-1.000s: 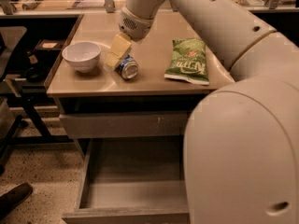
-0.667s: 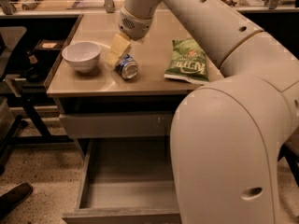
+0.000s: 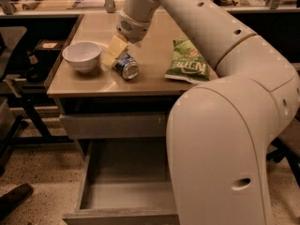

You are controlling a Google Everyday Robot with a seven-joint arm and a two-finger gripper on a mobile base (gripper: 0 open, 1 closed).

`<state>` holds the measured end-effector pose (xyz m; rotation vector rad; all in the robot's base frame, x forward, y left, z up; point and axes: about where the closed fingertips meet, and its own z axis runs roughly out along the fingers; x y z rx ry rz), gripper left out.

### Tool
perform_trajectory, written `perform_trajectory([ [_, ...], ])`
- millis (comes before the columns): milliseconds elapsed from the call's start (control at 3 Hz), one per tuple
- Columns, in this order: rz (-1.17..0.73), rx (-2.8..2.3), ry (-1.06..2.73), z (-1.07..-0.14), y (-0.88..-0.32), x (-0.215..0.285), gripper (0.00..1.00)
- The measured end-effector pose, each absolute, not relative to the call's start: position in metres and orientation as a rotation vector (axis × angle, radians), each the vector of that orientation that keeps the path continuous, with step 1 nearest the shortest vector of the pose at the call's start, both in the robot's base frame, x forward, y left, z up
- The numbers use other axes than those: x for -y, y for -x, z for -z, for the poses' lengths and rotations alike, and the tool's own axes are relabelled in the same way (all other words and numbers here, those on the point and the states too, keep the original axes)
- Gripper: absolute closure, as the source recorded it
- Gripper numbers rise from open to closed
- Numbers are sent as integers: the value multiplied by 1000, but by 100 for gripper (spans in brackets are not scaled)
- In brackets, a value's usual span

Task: Place pepsi can into middle drawer

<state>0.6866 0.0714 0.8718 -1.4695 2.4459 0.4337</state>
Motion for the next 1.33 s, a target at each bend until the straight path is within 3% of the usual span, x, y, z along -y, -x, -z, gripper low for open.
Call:
perform_trajectory([
  [1333,-451,-2548,1375,-830,-719,-86,0],
])
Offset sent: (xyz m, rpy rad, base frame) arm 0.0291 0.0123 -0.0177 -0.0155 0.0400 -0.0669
